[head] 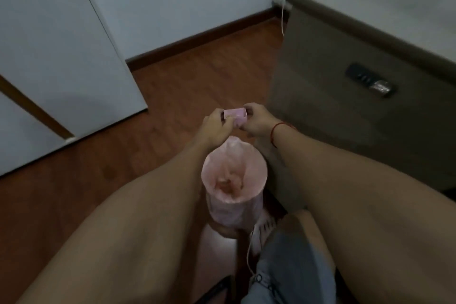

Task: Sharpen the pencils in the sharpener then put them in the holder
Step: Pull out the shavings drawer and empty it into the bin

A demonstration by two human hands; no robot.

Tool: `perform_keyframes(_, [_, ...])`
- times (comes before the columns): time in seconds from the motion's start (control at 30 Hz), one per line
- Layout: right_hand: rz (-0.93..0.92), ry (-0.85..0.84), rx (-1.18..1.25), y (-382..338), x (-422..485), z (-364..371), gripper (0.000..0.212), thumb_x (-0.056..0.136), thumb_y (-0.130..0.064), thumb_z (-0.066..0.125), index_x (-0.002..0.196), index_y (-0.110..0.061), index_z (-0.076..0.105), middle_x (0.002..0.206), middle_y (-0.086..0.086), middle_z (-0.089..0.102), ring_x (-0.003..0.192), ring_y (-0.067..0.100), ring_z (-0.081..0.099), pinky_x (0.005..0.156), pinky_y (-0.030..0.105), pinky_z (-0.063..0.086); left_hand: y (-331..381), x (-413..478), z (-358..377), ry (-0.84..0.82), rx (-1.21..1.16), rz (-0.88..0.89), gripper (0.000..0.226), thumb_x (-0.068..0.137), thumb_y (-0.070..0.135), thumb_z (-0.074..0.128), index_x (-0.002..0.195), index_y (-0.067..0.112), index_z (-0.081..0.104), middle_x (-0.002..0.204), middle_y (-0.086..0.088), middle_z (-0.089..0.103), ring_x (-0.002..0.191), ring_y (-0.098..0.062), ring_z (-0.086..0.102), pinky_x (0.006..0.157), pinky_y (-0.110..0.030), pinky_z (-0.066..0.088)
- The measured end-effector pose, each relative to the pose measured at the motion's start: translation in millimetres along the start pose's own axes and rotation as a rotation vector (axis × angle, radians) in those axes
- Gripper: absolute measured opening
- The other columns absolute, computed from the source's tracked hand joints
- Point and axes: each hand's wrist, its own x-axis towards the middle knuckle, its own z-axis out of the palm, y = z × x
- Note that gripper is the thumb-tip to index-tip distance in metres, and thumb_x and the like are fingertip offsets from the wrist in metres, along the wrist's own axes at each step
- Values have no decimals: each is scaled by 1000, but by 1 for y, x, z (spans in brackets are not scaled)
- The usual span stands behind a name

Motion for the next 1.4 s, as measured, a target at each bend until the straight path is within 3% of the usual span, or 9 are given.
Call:
perform_keyframes(0.2, [259,-208,83,78,22,46,54,91,-6,62,142,-4,42,129,10,55,109,28,59,83,37,54,-66,3,60,-181,-70,-262,34,92,21,44,105,-4,63,111,-25,65,105,-38,61,89,-35,51])
perform_keyframes(0.47, [494,-233,271,120,41,79,39,99,-35,50,130,-12,53,113,9,60,84,20,61,63,27,52,-95,6,94,-217,-333,-704,43,98,37,37,122,7,55,92,-16,64,67,-23,61,55,-27,47])
perform_keyframes(0.6, [578,-174,338,117,48,87,30,96,-36,45,107,-12,58,108,11,61,88,24,61,71,31,54,-93,11,96,-110,-411,-764,41,93,41,44,118,12,58,79,-9,64,60,-17,58,53,-23,48])
perform_keyframes(0.7, [600,-122,395,110,53,87,38,87,-28,48,117,-10,62,100,11,65,88,27,66,86,38,57,-92,14,91,-54,-439,-777,50,89,43,50,124,7,55,73,-7,63,55,-15,58,36,-16,43])
perform_keyframes(0.83, [585,-94,404,97,55,84,35,83,-28,50,112,-16,64,96,13,67,80,29,68,77,39,59,-87,14,89,2,-476,-816,66,83,51,56,127,5,36,75,-7,61,52,-13,55,36,-16,44])
perform_keyframes(0.97, [604,-112,434,92,53,81,33,81,-37,51,107,-21,64,95,11,66,78,26,68,70,35,57,-82,14,90,-35,-583,-824,48,88,45,48,123,12,54,66,-4,56,37,-12,51,38,-15,42])
perform_keyframes(1.1, [613,-133,462,88,50,78,39,72,-25,53,108,-20,67,88,11,60,73,25,61,68,33,55,-82,17,94,103,-590,-831,55,85,46,51,122,6,42,81,-9,60,49,-14,52,42,-16,41])
perform_keyframes(1.27, [626,-96,516,84,50,77,39,83,-36,55,118,-21,62,109,11,67,99,27,67,84,42,58,-77,16,96,71,-593,-816,53,89,47,41,125,11,55,73,-8,66,50,-15,54,48,-19,44])
perform_keyframes(1.4, [628,-113,416,82,47,77,37,79,-32,54,114,-24,60,105,12,65,93,26,66,81,40,59,-79,16,98,138,-571,-885,62,86,48,46,132,8,38,106,-18,66,92,-27,68,70,-30,55])
